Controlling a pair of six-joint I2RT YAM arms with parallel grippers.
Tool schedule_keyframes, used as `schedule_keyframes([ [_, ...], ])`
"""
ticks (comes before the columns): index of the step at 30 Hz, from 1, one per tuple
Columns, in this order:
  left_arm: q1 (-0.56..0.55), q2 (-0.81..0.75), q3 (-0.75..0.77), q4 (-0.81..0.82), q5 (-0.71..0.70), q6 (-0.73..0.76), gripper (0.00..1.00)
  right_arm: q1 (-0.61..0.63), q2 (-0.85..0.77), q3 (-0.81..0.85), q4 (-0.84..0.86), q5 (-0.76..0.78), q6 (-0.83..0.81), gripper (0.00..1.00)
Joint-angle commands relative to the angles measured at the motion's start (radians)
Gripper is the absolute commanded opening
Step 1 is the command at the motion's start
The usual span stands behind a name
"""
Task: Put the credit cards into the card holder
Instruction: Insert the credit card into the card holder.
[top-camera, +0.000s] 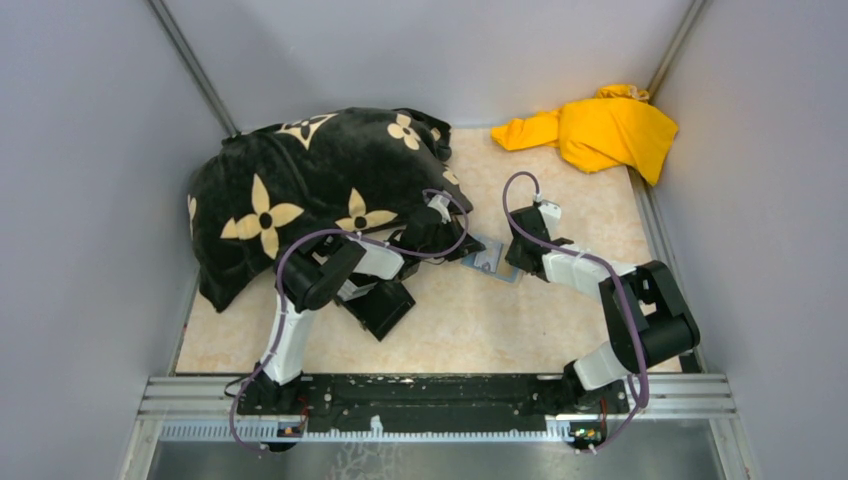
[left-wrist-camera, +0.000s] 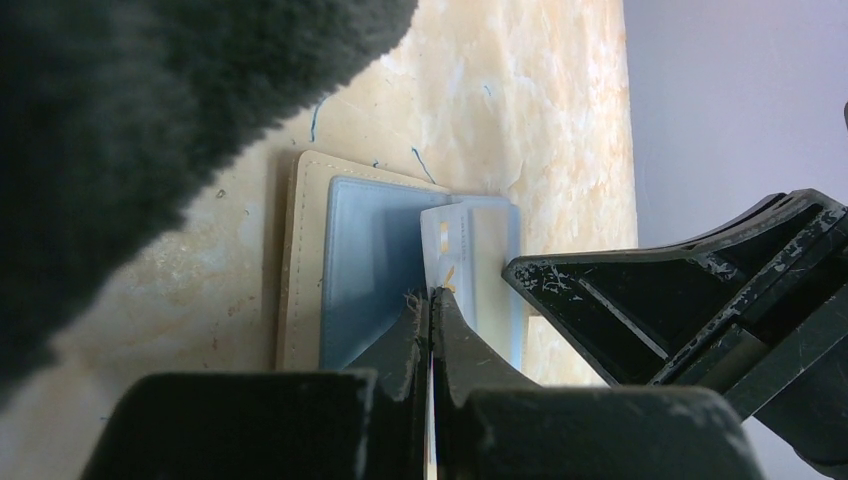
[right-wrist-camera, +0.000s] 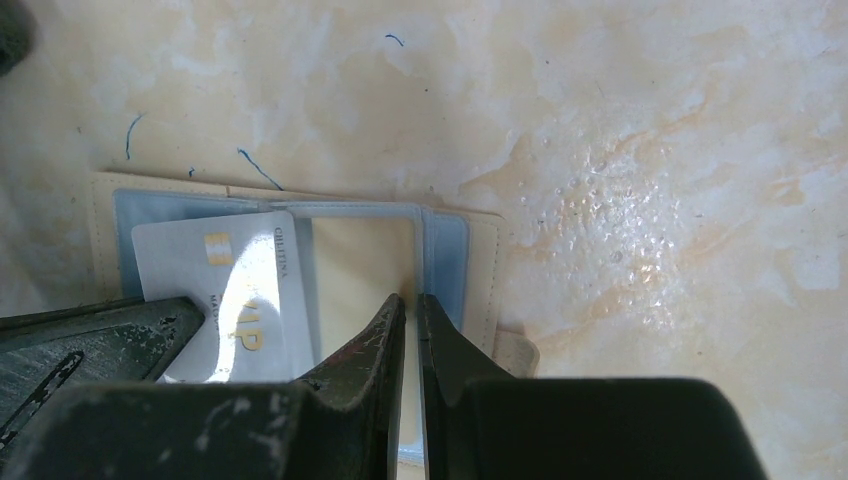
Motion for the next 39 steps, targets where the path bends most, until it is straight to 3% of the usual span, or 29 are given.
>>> schedule_keyframes([
  [1, -0.006, 0.040, 0.010, -0.070, 0.015, 0.054, 0.00, 0.010, 0.025, -0.020, -0.035, -0.034, 0.001, 0.09],
  [22, -0.026, 0.075, 0.058, -0.125, 0.096, 0.085, 0.00, 0.010, 0.028, -0.001, -0.041, -0.035, -0.003, 0.09],
  [25, -0.035, 0.073, 0.056, -0.137, 0.097, 0.094, 0.14, 0.010, 0.028, -0.006, -0.039, -0.034, -0.003, 0.09],
  [29, -0.035, 0.062, 0.057, -0.167, 0.099, 0.110, 0.25, 0.010, 0.028, -0.011, -0.036, -0.035, -0.001, 0.09],
  [39, -0.035, -0.007, 0.055, -0.264, 0.030, 0.166, 0.35, 0.010, 0.025, -0.011, -0.035, -0.037, 0.001, 0.09],
])
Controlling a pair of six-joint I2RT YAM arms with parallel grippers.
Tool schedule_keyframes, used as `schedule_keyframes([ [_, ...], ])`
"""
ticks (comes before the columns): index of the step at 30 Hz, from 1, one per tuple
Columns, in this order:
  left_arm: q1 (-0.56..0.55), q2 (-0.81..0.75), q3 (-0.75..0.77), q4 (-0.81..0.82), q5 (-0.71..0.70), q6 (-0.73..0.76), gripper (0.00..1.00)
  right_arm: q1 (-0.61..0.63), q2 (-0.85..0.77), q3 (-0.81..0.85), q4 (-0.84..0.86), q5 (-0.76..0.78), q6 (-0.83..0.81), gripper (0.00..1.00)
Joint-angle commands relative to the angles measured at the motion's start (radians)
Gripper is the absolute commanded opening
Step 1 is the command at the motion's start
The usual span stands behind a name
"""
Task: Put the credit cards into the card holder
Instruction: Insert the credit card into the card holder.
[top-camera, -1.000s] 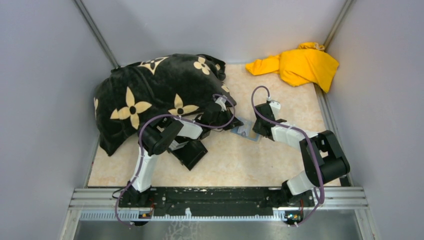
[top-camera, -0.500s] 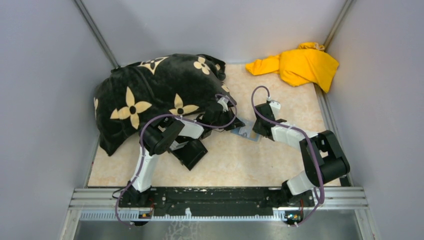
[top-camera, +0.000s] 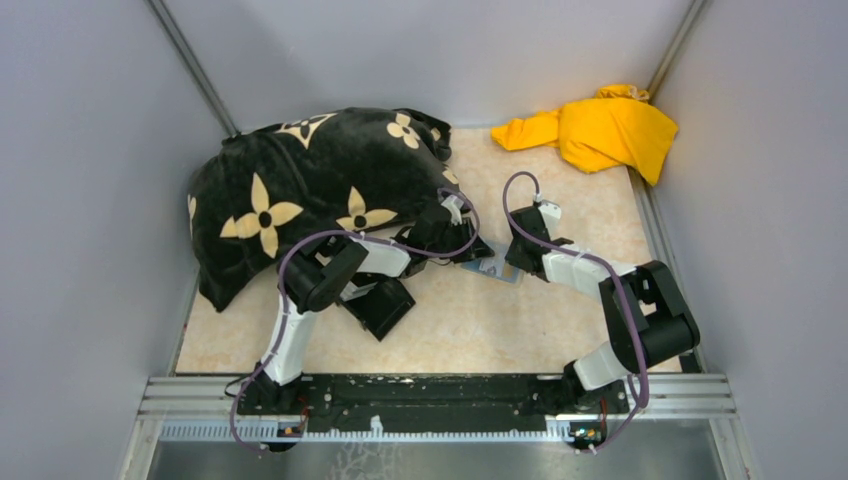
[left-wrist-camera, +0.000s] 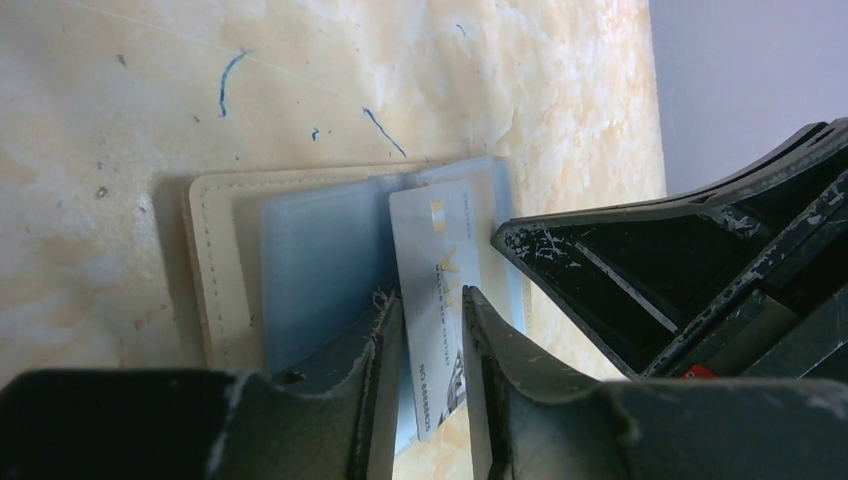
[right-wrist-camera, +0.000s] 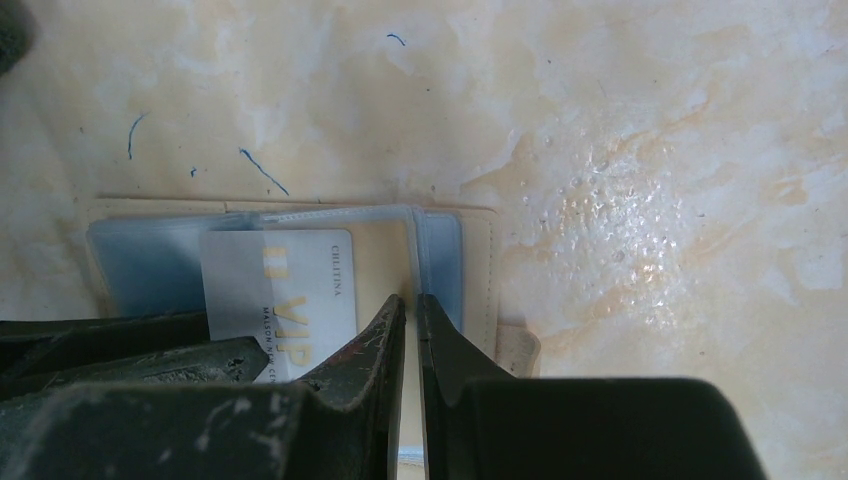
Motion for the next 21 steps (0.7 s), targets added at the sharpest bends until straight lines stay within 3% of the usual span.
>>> schedule_keyframes([
  [1, -0.012, -0.039, -0.021, -0.174, -0.059, 0.073, 0.37, 0.010, 0.026, -0.011, -0.035, -0.036, 0.001, 0.09],
  [6, -0.011, -0.081, -0.023, -0.224, -0.136, 0.101, 0.43, 0.011, 0.029, -0.014, -0.033, -0.036, 0.001, 0.09],
  [12, -0.010, -0.118, -0.042, -0.227, -0.198, 0.113, 0.42, 0.011, 0.029, -0.015, -0.032, -0.037, 0.001, 0.09],
  [21, -0.009, -0.124, -0.041, -0.225, -0.223, 0.129, 0.14, 0.011, 0.027, -0.019, -0.028, -0.042, 0.001, 0.09],
])
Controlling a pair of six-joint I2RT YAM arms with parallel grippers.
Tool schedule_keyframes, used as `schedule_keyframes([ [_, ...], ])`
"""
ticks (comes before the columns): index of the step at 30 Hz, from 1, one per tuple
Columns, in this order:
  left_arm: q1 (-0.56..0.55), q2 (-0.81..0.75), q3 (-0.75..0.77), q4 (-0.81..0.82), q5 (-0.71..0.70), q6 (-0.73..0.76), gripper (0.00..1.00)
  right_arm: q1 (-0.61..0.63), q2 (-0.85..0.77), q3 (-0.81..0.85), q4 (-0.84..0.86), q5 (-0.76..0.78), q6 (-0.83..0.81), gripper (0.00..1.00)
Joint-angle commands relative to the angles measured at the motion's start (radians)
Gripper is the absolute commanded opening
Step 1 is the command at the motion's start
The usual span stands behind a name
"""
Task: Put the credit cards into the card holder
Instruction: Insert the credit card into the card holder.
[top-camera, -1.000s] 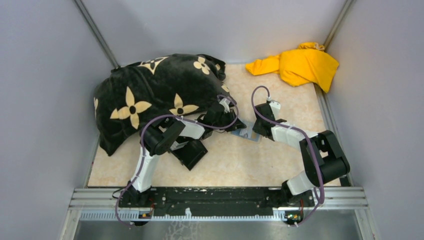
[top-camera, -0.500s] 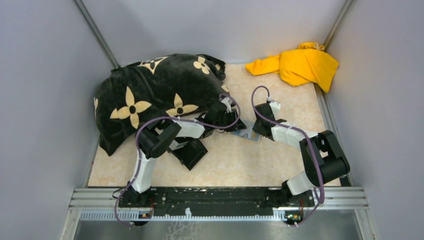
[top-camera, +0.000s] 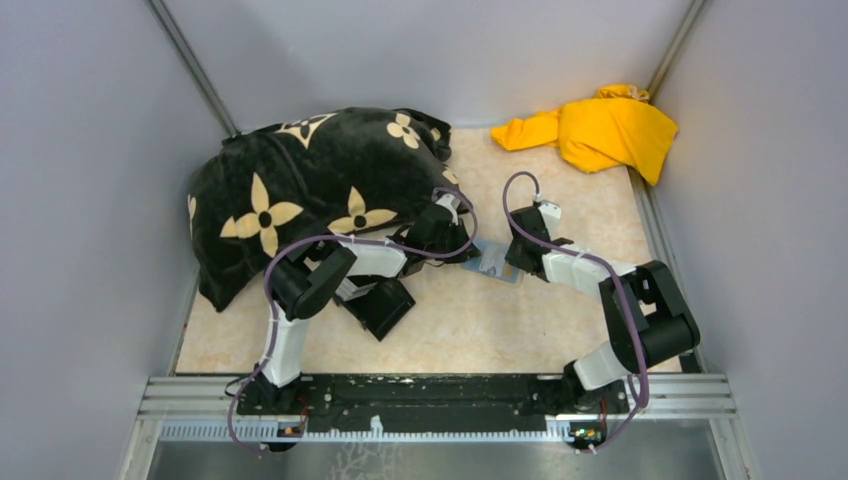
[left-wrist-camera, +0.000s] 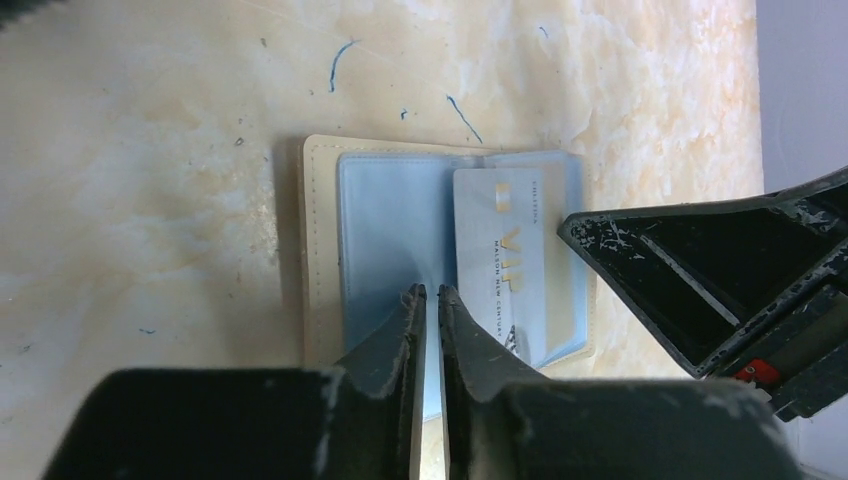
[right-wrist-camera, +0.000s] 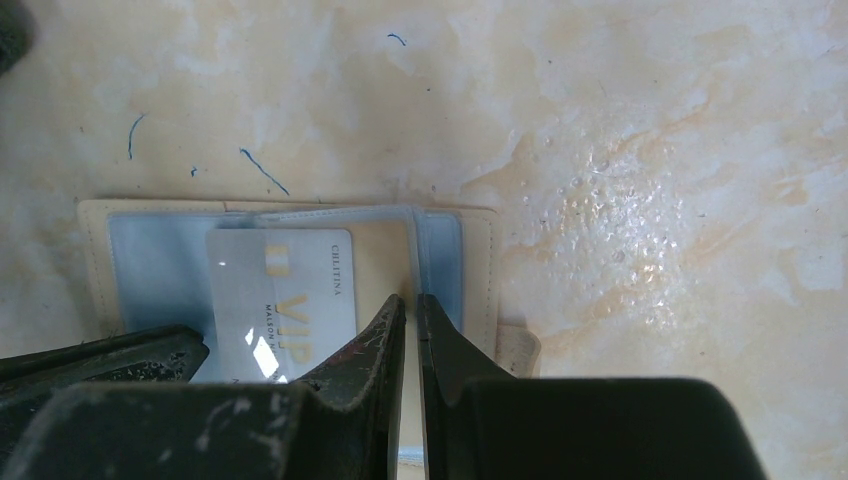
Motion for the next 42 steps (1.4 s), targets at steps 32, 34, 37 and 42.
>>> schedule_keyframes([
  [32, -0.130, 0.091, 0.233, -0.270, -0.132, 0.229, 0.00, 0.011, 0.031, -0.015, -0.023, -0.048, -0.005, 0.09],
  [34, -0.132, 0.096, 0.246, -0.275, -0.124, 0.226, 0.00, 0.011, 0.030, -0.016, -0.024, -0.049, -0.005, 0.09],
  [37, -0.144, 0.100, 0.246, -0.281, -0.128, 0.224, 0.00, 0.011, 0.021, -0.018, -0.025, -0.049, -0.005, 0.09],
  [42, -0.145, 0.098, 0.222, -0.289, -0.155, 0.204, 0.00, 0.011, -0.023, -0.019, -0.045, -0.026, -0.015, 0.09],
])
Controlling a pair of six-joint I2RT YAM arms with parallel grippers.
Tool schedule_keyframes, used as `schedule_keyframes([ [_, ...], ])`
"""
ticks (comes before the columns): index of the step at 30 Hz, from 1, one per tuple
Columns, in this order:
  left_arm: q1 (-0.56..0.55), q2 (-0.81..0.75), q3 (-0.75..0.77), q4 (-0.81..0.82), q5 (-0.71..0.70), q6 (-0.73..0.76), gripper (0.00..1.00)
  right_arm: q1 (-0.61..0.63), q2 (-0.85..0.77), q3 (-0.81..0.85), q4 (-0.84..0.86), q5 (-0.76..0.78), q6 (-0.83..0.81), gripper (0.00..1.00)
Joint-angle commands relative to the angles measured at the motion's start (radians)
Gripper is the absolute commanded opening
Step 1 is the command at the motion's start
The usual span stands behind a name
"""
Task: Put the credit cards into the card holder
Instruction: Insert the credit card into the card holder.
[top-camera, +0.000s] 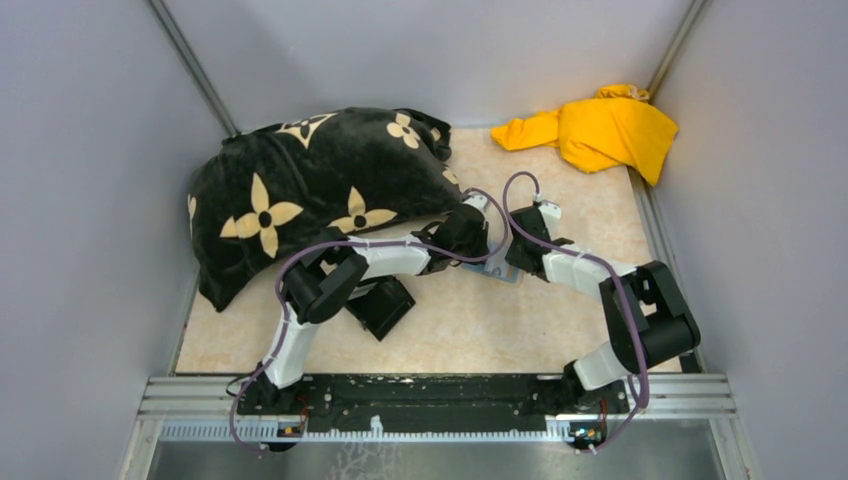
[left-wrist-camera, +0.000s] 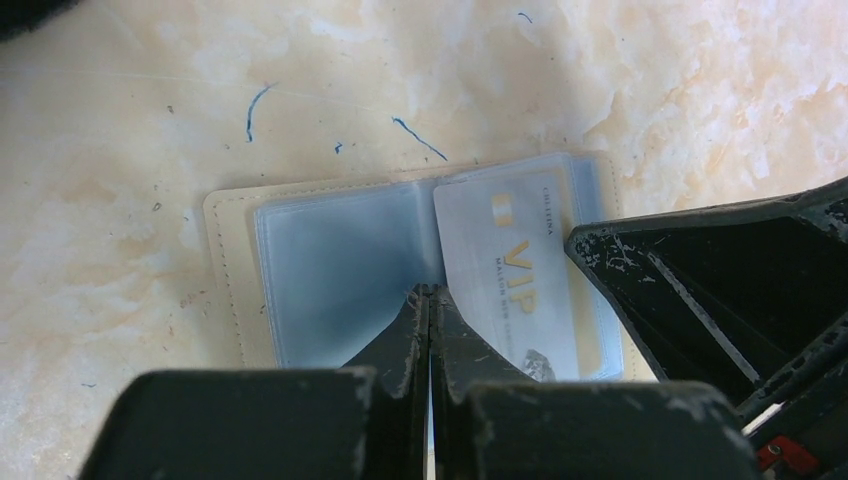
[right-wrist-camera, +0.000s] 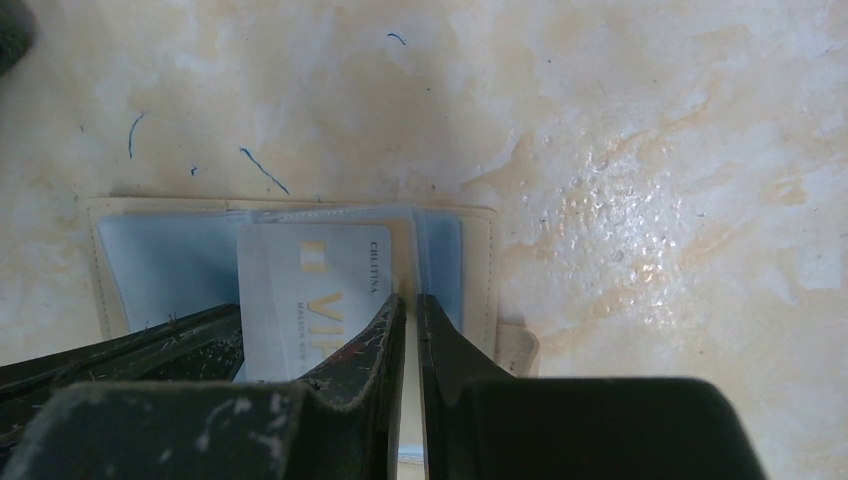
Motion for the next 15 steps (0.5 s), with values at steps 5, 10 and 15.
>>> schedule_keyframes([
  [5, -0.032, 0.049, 0.004, -0.046, 0.019, -0.049, 0.00, 0.011, -0.070, -0.005, -0.076, -0.004, -0.042, 0.09],
  [10, -0.032, 0.058, 0.012, -0.065, 0.016, -0.073, 0.00, 0.011, -0.106, -0.001, -0.102, 0.022, -0.047, 0.10],
  [15, -0.032, 0.058, 0.013, -0.072, 0.016, -0.081, 0.00, 0.011, -0.121, -0.016, -0.118, 0.045, -0.040, 0.10],
])
